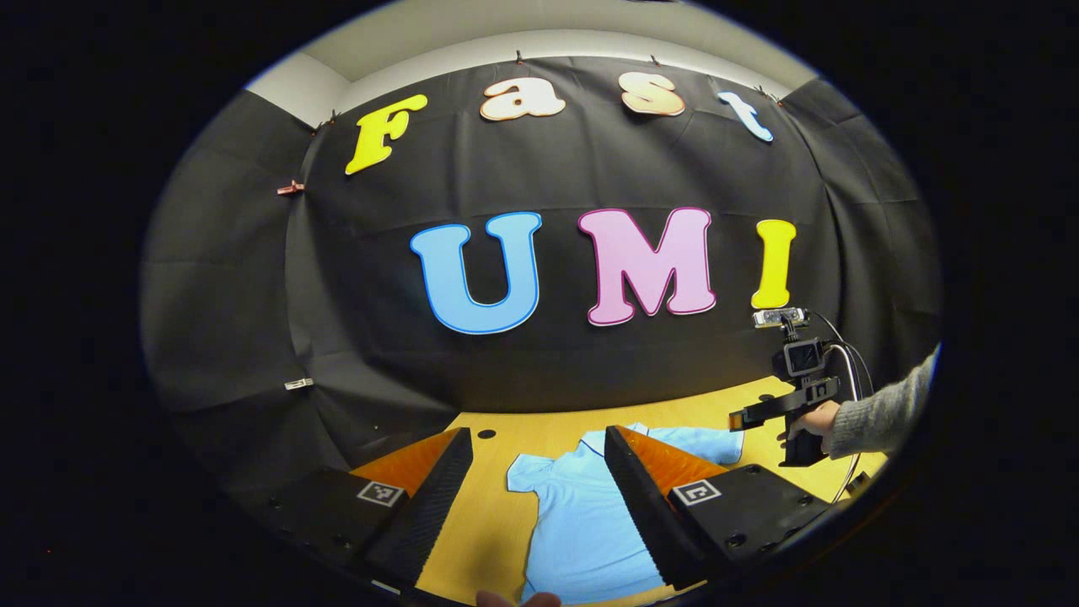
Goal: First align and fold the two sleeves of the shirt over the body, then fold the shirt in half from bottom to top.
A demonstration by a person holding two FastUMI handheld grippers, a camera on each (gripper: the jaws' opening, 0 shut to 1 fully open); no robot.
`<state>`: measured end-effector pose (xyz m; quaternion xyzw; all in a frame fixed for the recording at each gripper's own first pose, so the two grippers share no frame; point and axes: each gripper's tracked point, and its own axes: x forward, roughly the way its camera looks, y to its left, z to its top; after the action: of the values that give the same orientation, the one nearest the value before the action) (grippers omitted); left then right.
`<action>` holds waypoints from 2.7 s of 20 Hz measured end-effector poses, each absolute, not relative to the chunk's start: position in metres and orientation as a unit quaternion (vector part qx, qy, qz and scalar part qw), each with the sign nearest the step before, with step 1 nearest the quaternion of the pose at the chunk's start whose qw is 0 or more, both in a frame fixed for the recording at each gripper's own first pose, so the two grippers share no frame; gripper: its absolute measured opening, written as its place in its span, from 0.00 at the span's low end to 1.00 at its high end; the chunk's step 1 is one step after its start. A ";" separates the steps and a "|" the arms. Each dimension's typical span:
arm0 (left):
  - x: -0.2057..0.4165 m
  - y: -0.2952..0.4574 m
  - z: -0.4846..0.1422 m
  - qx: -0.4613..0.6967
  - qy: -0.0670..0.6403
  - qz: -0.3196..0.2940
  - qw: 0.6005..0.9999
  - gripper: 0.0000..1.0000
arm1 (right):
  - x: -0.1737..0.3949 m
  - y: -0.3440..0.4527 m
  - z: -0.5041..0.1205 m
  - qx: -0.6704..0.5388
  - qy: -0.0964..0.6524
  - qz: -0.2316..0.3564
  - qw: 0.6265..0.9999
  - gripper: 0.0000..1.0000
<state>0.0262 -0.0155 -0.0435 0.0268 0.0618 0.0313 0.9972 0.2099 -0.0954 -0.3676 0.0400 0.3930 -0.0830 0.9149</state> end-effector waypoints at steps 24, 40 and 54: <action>0.043 0.011 -0.081 0.024 0.112 0.087 0.990 1.00 | 0.236 -0.082 -0.489 0.049 0.486 -0.070 0.870 0.10; 0.033 0.033 -0.090 0.010 0.116 0.098 0.988 1.00 | 0.265 -0.010 -0.407 0.043 0.395 0.040 0.917 0.05; 0.000 0.064 -0.099 -0.006 0.126 0.146 0.981 0.99 | 0.204 0.169 -0.435 -0.060 0.430 0.247 0.866 0.05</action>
<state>0.0003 0.0637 -0.0990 -0.0058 0.1258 0.1458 0.9813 0.2035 0.1688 -0.4347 -0.0598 0.4301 0.2467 0.8664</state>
